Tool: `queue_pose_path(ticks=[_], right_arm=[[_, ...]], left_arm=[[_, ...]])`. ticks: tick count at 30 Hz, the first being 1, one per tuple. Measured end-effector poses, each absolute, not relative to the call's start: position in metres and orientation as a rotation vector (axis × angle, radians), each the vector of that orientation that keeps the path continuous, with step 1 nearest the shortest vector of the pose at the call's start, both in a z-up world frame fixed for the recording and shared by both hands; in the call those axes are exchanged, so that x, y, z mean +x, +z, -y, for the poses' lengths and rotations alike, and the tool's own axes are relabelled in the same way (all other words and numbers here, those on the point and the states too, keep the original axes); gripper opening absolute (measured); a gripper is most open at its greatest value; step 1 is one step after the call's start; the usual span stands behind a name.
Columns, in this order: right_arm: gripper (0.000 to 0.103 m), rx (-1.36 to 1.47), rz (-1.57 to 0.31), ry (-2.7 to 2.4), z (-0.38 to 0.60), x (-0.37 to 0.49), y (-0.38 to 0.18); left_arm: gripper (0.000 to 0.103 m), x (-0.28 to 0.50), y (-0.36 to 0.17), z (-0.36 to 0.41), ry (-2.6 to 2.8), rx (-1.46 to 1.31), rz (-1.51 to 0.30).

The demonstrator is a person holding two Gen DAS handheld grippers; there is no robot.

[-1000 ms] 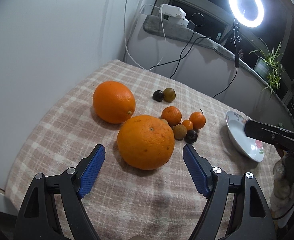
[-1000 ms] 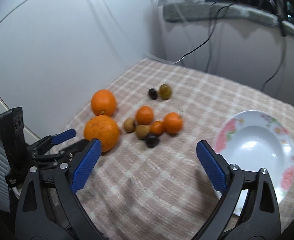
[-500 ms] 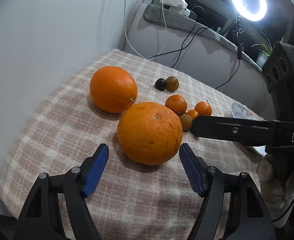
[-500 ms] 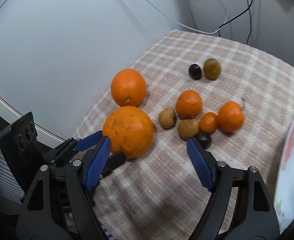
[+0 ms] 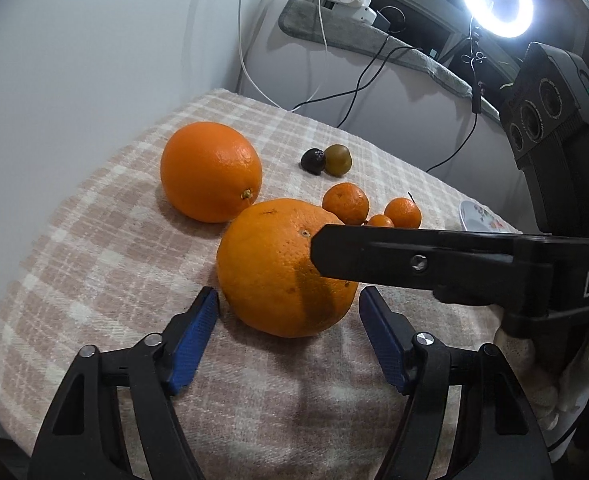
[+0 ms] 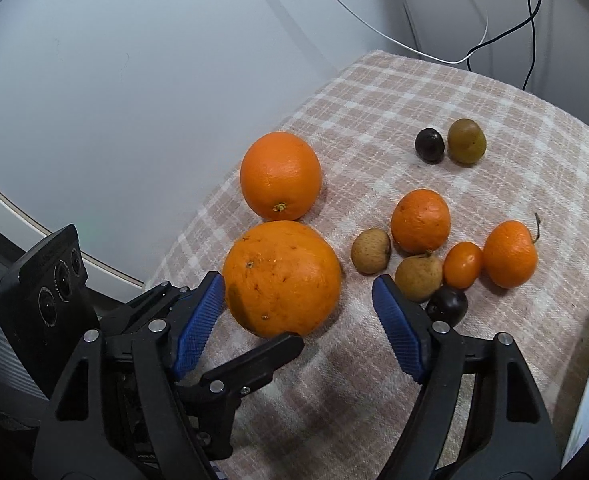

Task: Organize fruits
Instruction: 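Move the right gripper to the large orange and close around it, then lift the large orange with the right gripper and carry it over the plate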

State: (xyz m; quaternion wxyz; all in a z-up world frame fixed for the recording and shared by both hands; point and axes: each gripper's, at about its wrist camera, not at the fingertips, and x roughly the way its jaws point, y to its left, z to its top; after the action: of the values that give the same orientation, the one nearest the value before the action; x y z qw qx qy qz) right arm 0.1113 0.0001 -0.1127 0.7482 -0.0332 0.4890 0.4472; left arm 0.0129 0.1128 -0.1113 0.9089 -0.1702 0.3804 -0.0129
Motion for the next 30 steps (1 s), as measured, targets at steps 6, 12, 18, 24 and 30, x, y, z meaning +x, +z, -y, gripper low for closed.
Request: queue_pose_path(ticks=[6,12,18,24,30], right_arm=[[0.068,-0.056,-1.098,0.998,-0.006,0.113,-0.117],[0.065,-0.066,-1.092,1.007,-0.01,0.11,-0.117],[0.064,-0.063,-1.074,1.0,-0.007,0.107,-0.114],[0.064,-0.055,-1.047,0.99,0.003,0.103,-0.106],[0.064,-0.041,-1.013,0.978,0.022,0.1,-0.094]], left_arm=[[0.067,0.013,-0.112,-0.113,-0.035,-0.362,-0.785],[0.066,0.012,-0.11,-0.112,-0.031,-0.364,-0.786],[0.065,0.012,-0.107,-0.109,-0.027,-0.353,-0.786],[0.065,0.011,-0.099,-0.1,-0.038,-0.338,-0.775],[0.065,0.013,-0.088,-0.086,-0.058,-0.319,-0.761]])
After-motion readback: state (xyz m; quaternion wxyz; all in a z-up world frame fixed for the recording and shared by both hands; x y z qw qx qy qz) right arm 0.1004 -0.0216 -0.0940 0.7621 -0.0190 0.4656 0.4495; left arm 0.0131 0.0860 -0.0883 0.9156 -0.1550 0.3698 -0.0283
